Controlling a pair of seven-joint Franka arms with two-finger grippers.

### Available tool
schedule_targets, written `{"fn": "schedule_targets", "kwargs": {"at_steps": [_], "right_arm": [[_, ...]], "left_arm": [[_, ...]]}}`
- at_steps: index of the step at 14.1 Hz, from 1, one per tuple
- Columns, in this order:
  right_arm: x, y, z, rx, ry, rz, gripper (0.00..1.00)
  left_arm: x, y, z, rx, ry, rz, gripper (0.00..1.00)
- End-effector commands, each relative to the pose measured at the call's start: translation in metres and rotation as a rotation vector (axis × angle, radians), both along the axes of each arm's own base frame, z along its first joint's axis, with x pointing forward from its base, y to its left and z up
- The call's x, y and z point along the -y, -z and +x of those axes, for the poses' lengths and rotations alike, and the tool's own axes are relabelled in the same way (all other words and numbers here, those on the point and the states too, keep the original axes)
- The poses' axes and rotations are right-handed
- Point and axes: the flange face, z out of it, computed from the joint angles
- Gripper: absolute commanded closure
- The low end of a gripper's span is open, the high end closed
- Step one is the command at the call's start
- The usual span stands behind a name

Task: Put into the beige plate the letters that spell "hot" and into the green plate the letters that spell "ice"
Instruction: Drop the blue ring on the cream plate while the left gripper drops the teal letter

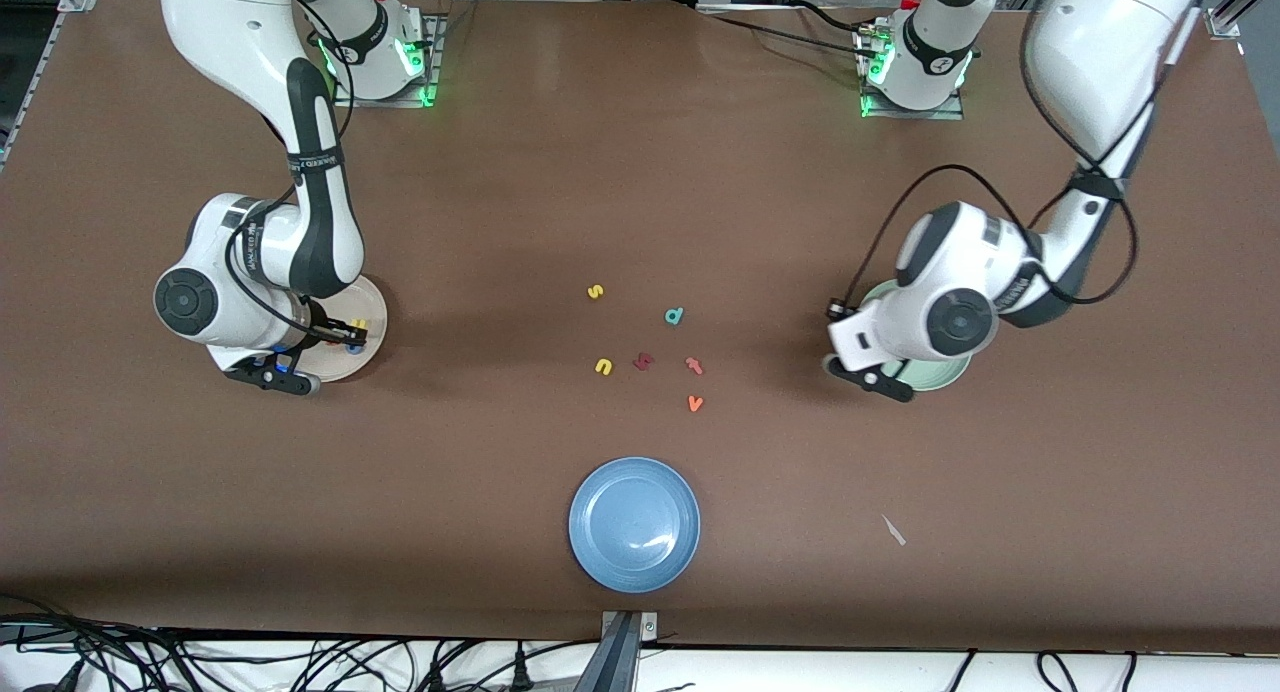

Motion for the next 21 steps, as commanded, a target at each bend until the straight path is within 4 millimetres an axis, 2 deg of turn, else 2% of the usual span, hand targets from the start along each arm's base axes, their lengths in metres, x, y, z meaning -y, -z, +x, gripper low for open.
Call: {"fn": "schedule_targets", "kwargs": {"at_steps": [1,3,6,7,8,9,11,13,14,15,16,17,19,21], "right_arm": [[-0.016,-0.025,0.014,-0.005,0.034,0.023,0.0],[-0.025,-0.033,0.018,0.001,0.04,0.027,0.0],[-0.031,-0.045,0.025,0.009,0.078,0.024,0.0],[-0.033,-0.049,0.027,0.014,0.085,0.025,0.0],[-0.037,-0.053,0.029,0.012,0.079,0.028,0.0],[-0.042,-0.057,0.03,0.001,0.079,0.031,0.0],[-0.057,-0.059,0.034,-0.024,0.081,0.018,0.0],[-0.064,-0.071,0.041,-0.027,0.066,0.009,0.0],[-0.058,-0.077,0.046,-0.017,0.075,0.02,0.0],[-0.047,-0.076,0.05,-0.019,0.087,0.051,0.0],[-0.049,-0.08,0.05,-0.023,0.071,0.087,0.0],[-0.035,-0.084,0.051,-0.028,0.048,0.079,0.0],[-0.027,-0.106,0.049,-0.009,-0.018,0.061,0.0],[-0.018,-0.15,0.041,0.041,-0.064,0.035,0.0]], "left_arm": [[-0.037,0.029,-0.004,-0.048,0.047,0.011,0.86],[-0.051,0.046,-0.009,-0.083,0.026,0.009,0.86],[-0.05,0.068,-0.03,-0.142,0.037,0.013,0.86],[-0.05,0.07,-0.032,-0.148,0.038,0.013,0.72],[-0.05,0.068,-0.03,-0.143,0.036,0.013,0.14],[-0.05,0.065,-0.028,-0.136,0.038,0.012,0.0],[-0.051,0.05,-0.023,-0.138,0.041,0.024,0.0],[-0.054,0.011,-0.008,-0.111,0.036,0.043,0.0],[-0.052,-0.014,0.001,-0.087,0.034,0.049,0.0],[-0.047,-0.042,0.006,-0.082,0.036,0.057,0.0],[-0.035,-0.071,0.008,-0.09,0.053,0.058,0.0],[-0.023,-0.098,0.008,-0.107,0.071,0.057,0.0],[-0.009,-0.149,0.003,-0.152,0.097,0.071,0.0],[0.003,-0.184,-0.002,-0.173,0.123,0.068,0.0]]}}
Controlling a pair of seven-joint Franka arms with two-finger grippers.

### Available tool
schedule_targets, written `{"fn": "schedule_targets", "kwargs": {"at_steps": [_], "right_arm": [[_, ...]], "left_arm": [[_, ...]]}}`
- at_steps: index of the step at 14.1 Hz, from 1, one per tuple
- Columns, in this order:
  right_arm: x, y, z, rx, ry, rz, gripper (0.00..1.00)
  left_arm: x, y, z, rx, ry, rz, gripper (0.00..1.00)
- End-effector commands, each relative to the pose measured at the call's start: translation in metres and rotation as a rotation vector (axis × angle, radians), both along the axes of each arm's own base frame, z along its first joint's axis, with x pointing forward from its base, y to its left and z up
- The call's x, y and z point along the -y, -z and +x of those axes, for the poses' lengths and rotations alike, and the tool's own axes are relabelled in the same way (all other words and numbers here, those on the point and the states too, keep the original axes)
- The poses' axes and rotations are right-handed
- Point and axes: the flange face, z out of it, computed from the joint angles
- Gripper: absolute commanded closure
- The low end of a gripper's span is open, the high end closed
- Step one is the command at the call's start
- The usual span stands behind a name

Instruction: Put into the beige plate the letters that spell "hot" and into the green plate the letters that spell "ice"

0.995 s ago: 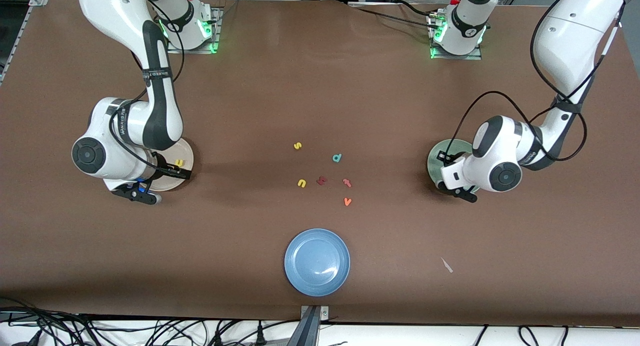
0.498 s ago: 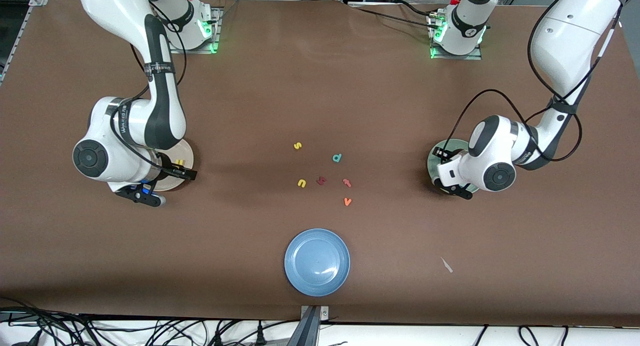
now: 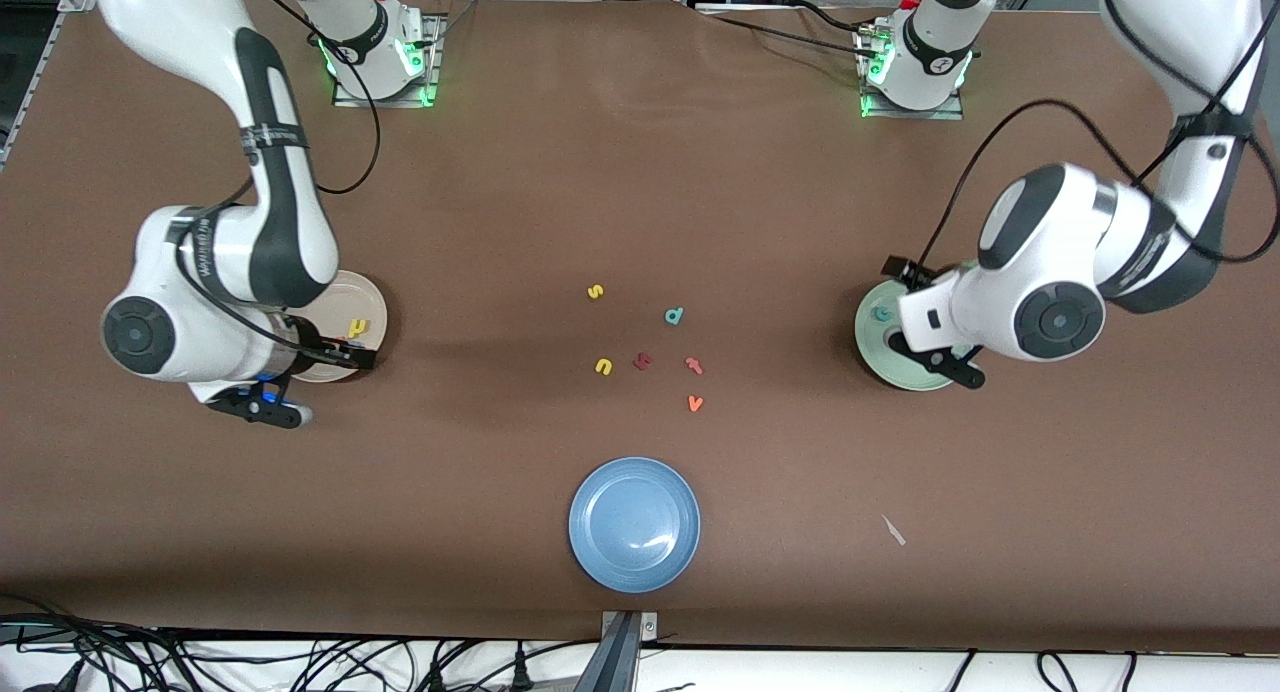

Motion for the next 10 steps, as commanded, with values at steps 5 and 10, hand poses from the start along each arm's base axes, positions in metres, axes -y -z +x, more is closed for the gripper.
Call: {"fn": "schedule_targets", "kwargs": {"at_steps": [5,10], "right_arm": [[0.052,-0.182,-0.069,0.078,-0.023,-0.004,0.0],[0.038,-0.244,-0.108,0.072,-0.082,-0.046,0.0]], "left_arm": [[0.012,-0.093,0.007,0.055,0.017,-0.055,0.0],[0.02,-0.14,0.002,0.232,-0.006,0.01,0.0]]}}
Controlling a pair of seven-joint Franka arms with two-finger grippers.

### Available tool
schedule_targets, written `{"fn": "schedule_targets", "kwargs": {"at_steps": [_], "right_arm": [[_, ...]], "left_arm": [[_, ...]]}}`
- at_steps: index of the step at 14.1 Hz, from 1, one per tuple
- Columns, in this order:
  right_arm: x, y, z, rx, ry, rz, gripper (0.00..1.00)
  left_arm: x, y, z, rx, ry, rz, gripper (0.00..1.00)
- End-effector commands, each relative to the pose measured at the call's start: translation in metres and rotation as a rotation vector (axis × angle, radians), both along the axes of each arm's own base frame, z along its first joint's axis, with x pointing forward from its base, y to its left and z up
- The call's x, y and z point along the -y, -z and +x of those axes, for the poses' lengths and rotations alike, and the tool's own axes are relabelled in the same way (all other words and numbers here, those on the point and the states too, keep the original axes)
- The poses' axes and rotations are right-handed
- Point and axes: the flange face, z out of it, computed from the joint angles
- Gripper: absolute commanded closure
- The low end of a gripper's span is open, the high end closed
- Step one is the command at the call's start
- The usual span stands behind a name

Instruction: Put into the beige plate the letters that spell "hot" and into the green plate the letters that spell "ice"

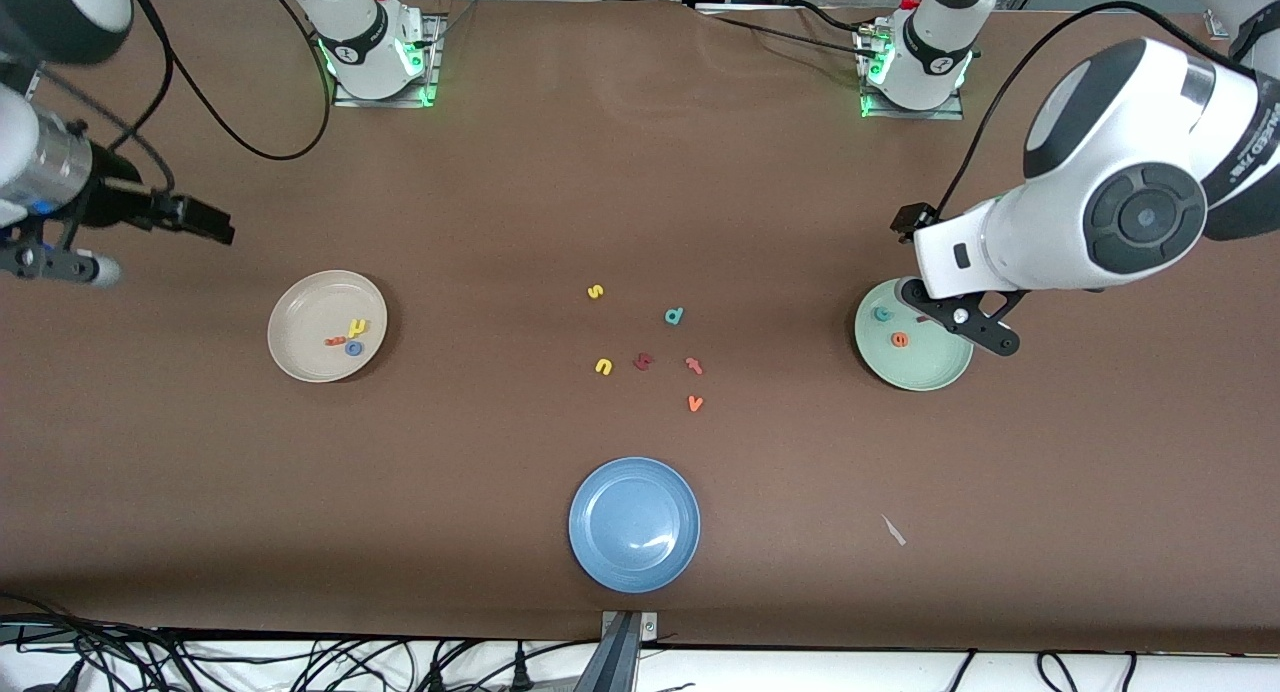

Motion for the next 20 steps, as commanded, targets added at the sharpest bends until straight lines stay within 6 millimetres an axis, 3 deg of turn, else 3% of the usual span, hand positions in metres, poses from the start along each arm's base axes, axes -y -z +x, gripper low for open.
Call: {"fn": "schedule_targets", "kwargs": {"at_steps": [1,5,7,11,14,16,20], "right_arm": [[0.001,-0.012,-0.016,0.0,-0.007,-0.011,0.0],[0.002,-0.039,-0.034,0.023,-0.008,-0.01,0.0],[0.008,-0.042,-0.03,0.061,0.004,-0.005,0.0],[0.027,-0.047,-0.021,0.133,0.041,0.0,0.0],[0.026,-0.044,-0.019,0.132,0.038,-0.003,0.0],[0.021,-0.038,-0.015,0.115,0.029,-0.001,0.0],[0.016,-0.027,-0.009,0.091,0.022,-0.007,0.0]], "left_arm": [[-0.015,-0.028,0.0,0.094,-0.055,0.036,0.0],[-0.076,-0.048,0.008,0.104,-0.236,-0.1,0.0],[-0.097,-0.055,0.004,0.102,-0.31,-0.131,0.0],[-0.087,-0.073,-0.013,0.148,-0.344,-0.04,0.0],[-0.086,-0.071,-0.016,0.29,-0.371,-0.026,0.0],[-0.09,-0.064,-0.03,0.289,-0.401,-0.012,0.0],[-0.115,-0.06,-0.027,0.284,-0.499,0.001,0.0]]}}
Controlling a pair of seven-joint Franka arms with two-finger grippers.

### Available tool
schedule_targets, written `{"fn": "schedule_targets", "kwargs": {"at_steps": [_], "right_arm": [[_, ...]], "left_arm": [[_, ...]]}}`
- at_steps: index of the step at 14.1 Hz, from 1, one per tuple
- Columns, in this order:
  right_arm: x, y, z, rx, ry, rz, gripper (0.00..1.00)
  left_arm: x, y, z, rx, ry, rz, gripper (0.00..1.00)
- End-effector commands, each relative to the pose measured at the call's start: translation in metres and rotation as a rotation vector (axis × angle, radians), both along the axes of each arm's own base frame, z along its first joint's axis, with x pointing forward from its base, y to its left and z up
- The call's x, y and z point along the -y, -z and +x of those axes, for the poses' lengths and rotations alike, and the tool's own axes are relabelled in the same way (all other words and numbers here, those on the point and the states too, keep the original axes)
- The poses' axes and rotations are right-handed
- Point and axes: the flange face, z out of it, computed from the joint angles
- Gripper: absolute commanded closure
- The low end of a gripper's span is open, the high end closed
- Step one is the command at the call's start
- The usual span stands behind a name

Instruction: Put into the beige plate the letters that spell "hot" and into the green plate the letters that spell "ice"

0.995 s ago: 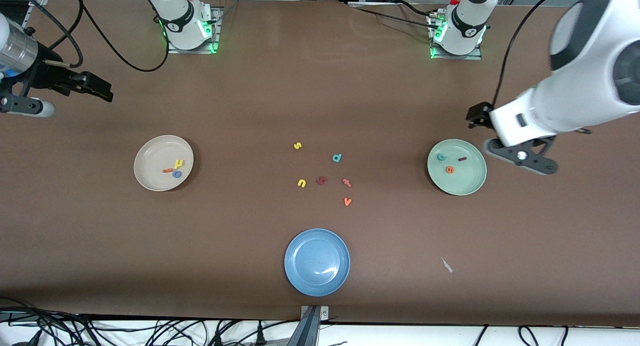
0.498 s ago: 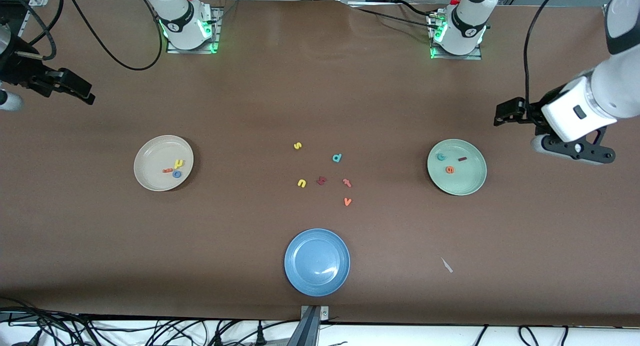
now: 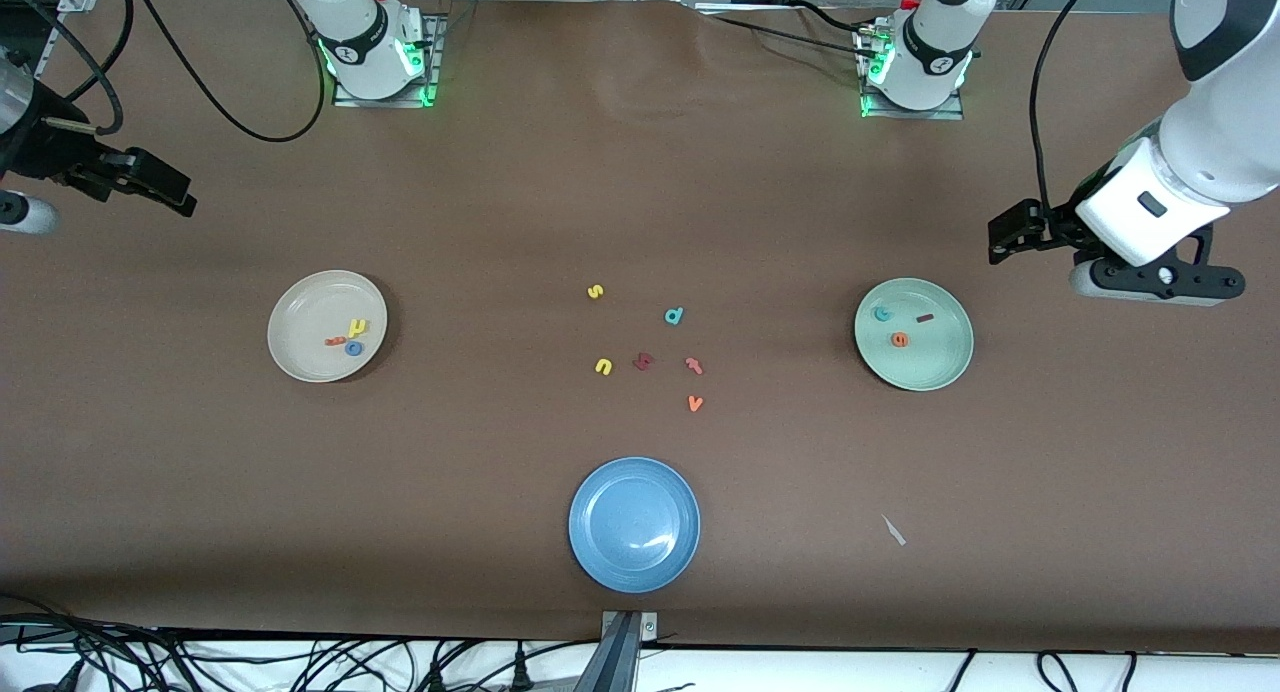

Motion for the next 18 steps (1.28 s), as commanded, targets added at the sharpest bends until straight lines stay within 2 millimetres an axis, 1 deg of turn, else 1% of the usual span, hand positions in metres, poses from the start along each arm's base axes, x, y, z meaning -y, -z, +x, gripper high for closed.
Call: {"fn": "schedule_targets", "kwargs": {"at_steps": [1,2,3,4,5,6,8,9,10,13,18], "right_arm": [[-0.004,0.0,0.004,0.002,-0.008,-0.014,0.0],[-0.005,0.004,0.007,-0.008,-0.009,-0.011,0.0],[-0.005,0.003,0.007,-0.008,-0.008,-0.013,0.0],[-0.005,0.004,0.008,-0.01,-0.008,-0.011,0.0],[-0.005,0.004,0.008,-0.01,-0.009,-0.01,0.0],[-0.005,0.004,0.008,-0.01,-0.008,-0.01,0.0],[-0.006,0.004,0.008,-0.01,-0.006,-0.007,0.0],[-0.007,0.005,0.009,-0.012,-0.006,-0.007,0.0],[-0.01,0.006,0.008,-0.013,-0.005,-0.008,0.0],[-0.01,0.006,0.008,-0.013,-0.003,-0.008,0.0],[-0.01,0.008,0.01,-0.016,0.0,-0.007,0.0]], "left_arm": [[-0.025,-0.002,-0.008,0.006,-0.052,0.012,0.0],[-0.023,-0.005,-0.011,0.004,-0.046,0.01,0.0],[-0.02,-0.007,-0.012,0.007,-0.041,0.011,0.0],[-0.018,-0.016,-0.02,0.018,-0.039,0.012,0.0],[-0.004,-0.017,-0.031,0.02,-0.008,0.027,0.0],[-0.004,-0.018,-0.04,0.024,0.004,0.042,0.0],[-0.009,-0.019,-0.047,0.021,0.06,0.036,0.0],[-0.009,-0.016,-0.05,0.013,0.071,0.033,0.0],[-0.01,-0.017,-0.051,0.014,0.067,0.029,0.0],[-0.008,-0.017,-0.047,0.02,0.066,0.037,0.0],[-0.009,-0.018,-0.047,0.023,0.073,0.04,0.0]]}}
